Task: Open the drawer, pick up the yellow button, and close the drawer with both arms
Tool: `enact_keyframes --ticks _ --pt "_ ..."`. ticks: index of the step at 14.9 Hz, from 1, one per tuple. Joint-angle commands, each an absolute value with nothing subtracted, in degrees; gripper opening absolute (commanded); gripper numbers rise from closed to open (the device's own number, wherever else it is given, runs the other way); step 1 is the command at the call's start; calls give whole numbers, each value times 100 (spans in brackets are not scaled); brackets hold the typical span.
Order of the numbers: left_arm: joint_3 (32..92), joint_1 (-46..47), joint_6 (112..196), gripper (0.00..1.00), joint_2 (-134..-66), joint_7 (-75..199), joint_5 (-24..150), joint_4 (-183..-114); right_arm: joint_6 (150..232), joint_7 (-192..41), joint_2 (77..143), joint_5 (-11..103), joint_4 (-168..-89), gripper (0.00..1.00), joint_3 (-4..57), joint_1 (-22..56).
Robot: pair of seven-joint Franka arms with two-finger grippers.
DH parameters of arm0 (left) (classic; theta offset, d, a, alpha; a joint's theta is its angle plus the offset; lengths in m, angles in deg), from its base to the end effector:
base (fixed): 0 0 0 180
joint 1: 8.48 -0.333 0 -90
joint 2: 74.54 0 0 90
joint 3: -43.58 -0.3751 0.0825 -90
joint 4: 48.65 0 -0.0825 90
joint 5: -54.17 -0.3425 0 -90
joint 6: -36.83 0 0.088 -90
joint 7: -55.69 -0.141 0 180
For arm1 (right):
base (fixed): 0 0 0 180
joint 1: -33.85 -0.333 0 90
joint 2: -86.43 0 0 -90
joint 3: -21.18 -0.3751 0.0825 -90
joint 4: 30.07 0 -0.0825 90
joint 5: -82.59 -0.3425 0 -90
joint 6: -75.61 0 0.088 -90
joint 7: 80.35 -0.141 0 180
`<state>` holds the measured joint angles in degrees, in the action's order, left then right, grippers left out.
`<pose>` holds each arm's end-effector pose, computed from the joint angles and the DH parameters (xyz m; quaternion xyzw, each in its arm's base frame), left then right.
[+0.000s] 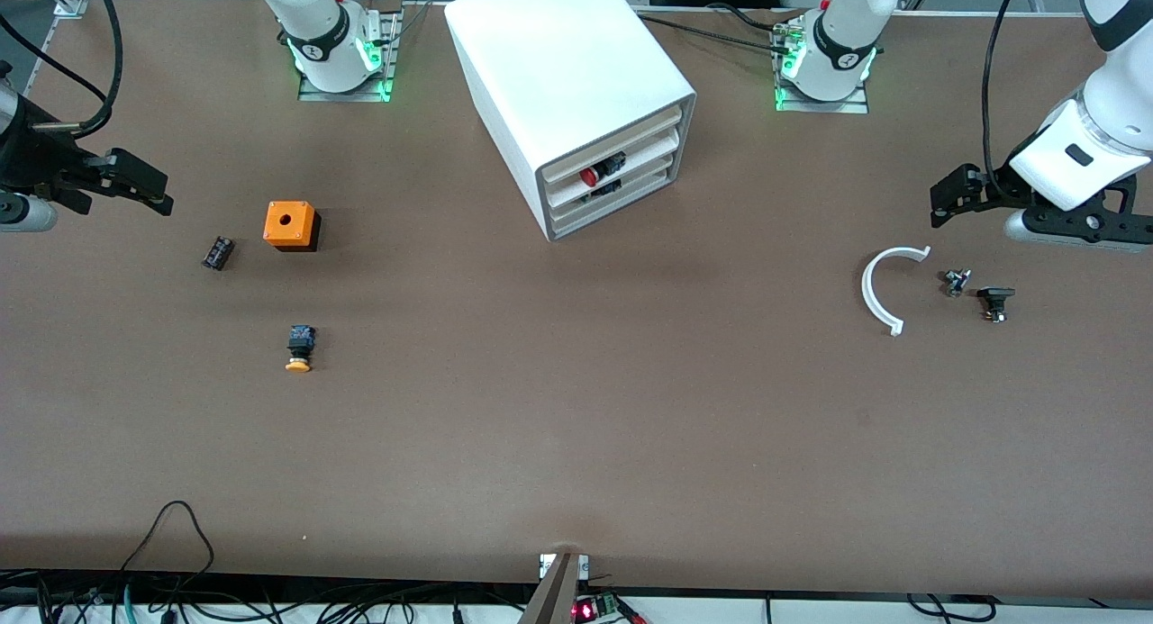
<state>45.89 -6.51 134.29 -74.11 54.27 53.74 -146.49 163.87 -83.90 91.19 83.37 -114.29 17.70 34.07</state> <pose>0.5167 -0.0378 0.6054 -0.9987 0.0502 -0.0005 0.0039 0.5398 0.0271 0.6465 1.0000 -0.0028 -0.0059 0.0046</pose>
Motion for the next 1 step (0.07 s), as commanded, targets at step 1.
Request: enact_keyframes --ticks 1 --pt "4586 -611 13298 100 -7322 5464 5408 -14630 16298 -8396 9126 8399 -11339 100 1696 3481"
